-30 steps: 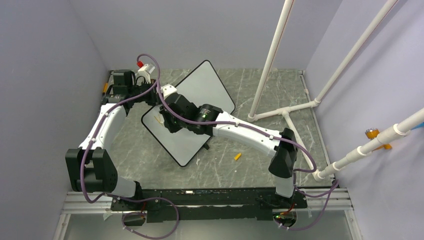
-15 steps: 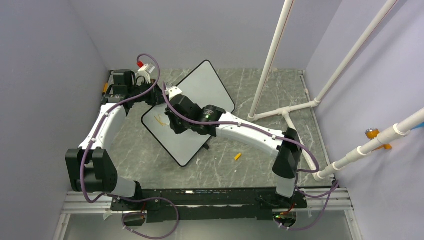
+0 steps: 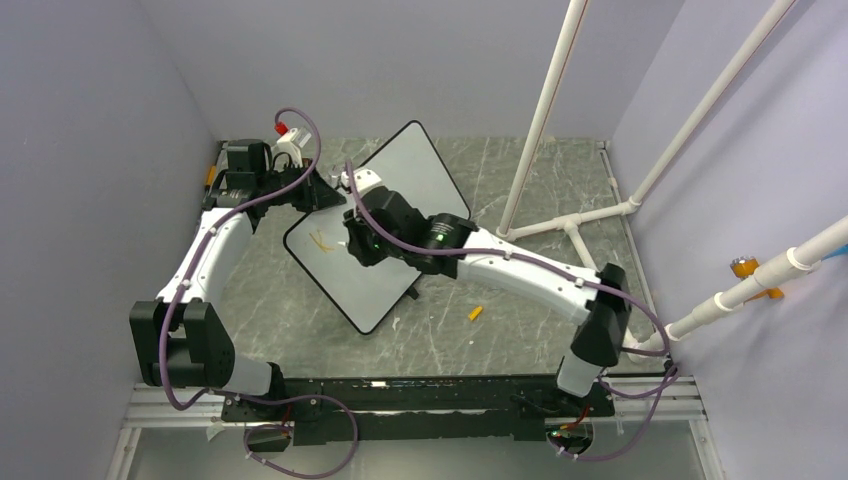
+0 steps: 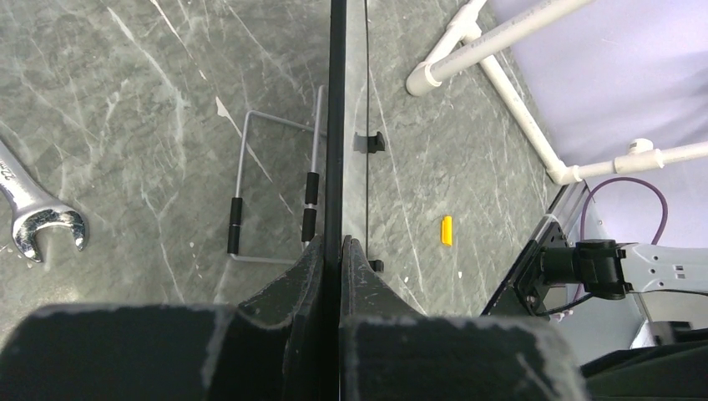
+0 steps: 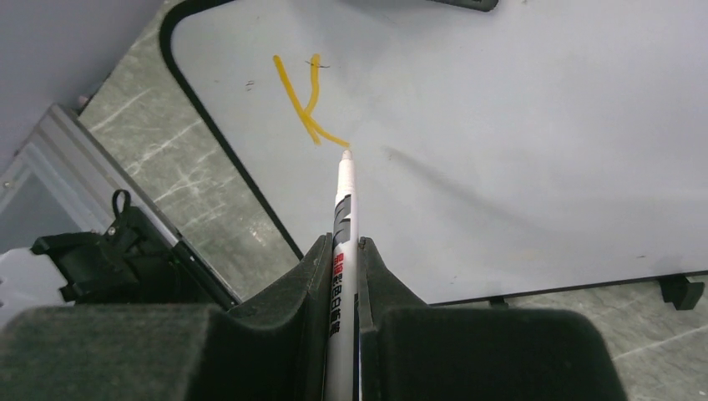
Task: Write a sentence on the whiteboard
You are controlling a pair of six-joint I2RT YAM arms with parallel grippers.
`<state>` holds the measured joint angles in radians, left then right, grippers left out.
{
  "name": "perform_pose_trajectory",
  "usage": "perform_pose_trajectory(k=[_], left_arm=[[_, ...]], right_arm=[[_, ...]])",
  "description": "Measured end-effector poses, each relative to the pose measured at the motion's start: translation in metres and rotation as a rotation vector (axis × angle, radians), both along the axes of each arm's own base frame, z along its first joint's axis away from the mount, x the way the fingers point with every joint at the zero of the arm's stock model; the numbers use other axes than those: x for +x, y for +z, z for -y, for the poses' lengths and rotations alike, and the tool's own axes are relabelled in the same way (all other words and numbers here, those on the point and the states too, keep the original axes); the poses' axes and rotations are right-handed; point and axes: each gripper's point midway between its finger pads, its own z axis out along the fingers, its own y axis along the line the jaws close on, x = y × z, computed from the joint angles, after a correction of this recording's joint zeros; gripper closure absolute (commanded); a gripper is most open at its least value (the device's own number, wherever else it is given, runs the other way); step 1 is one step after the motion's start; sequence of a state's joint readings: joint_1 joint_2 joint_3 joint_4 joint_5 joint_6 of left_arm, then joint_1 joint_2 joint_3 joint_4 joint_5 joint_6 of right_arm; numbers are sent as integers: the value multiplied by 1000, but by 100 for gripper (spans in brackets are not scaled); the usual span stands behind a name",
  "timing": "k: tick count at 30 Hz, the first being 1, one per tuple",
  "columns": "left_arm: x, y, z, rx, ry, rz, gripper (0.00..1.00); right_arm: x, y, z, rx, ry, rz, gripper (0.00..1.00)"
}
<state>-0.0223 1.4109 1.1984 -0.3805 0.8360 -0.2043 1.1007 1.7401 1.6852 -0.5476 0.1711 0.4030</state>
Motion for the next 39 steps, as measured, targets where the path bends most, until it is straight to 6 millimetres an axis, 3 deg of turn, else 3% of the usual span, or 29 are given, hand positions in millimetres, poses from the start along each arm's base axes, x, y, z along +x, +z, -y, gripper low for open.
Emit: perform_pose_trajectory(k=[7,11,26,33,39], left_arm=[[0,-1,0,4,3,-3,100],[0,-1,0,8,6,-4,100],[0,6,10,40,-17,14,100],[0,6,10,41,-16,14,100],[0,6,10,41,-16,14,100]], right_arm=[[-4,37,18,77,13,93,100],[-1,48,23,93,6,145,100],[15,41,25,59,-2,175,100],[29,35,15,58,-6,155,100],[28,28,6,67,17,120,100]])
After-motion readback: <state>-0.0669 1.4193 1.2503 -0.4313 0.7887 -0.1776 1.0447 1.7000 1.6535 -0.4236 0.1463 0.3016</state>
